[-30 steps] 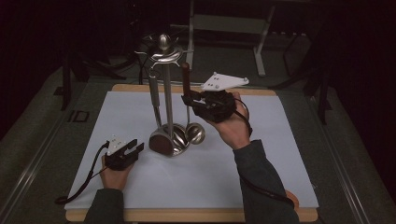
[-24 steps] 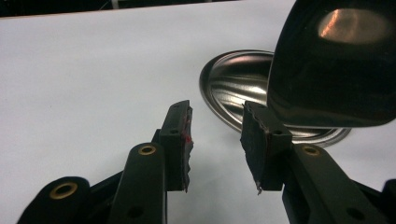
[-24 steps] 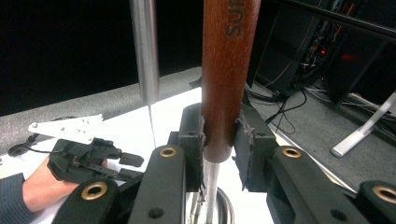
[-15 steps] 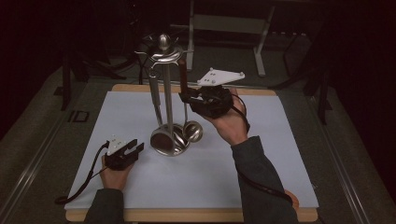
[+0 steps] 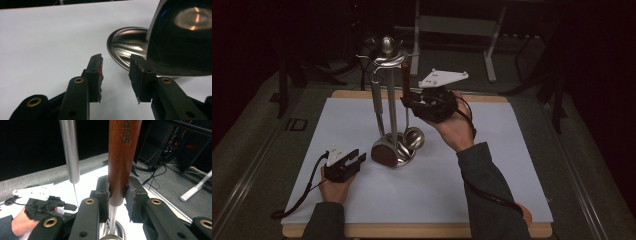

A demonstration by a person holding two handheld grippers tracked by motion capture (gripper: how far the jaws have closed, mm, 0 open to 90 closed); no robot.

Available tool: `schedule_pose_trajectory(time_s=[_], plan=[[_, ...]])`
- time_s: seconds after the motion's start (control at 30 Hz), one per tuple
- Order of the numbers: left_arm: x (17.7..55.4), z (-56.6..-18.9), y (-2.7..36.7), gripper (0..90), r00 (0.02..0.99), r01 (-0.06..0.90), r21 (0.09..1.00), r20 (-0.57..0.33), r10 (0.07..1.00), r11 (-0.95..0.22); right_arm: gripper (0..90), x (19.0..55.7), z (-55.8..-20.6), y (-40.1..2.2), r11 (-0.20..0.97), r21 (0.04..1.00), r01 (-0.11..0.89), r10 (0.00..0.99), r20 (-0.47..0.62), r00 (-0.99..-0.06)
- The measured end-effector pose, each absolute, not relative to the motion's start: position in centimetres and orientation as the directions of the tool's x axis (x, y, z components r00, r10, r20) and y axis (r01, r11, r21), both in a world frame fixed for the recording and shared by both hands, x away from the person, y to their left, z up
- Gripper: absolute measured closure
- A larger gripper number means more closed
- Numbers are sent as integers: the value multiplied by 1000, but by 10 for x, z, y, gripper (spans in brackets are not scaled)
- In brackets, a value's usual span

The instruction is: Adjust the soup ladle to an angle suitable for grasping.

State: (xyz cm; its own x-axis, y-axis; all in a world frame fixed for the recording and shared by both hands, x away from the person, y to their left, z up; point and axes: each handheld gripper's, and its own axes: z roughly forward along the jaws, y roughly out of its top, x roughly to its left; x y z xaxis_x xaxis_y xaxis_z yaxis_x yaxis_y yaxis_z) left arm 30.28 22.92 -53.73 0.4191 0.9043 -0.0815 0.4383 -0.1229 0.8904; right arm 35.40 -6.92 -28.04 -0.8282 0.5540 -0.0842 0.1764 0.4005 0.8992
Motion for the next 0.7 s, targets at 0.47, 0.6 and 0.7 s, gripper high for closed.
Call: schedule_pose_trajectory(time_s=[0.47, 0.6, 0.7], plan=[[303, -537, 229, 628, 419, 437, 891, -80, 905, -124, 731, 357, -288, -75, 351, 916, 196, 509, -11, -861], [303, -537, 229, 628, 420, 437, 891, -79, 904, -125, 721, 361, -292, -79, 311, 927, 211, 478, 39, -877], [303, -537, 229, 627, 420, 437, 891, -79, 904, -125, 717, 362, -294, -80, 300, 931, 209, 470, 46, -882]])
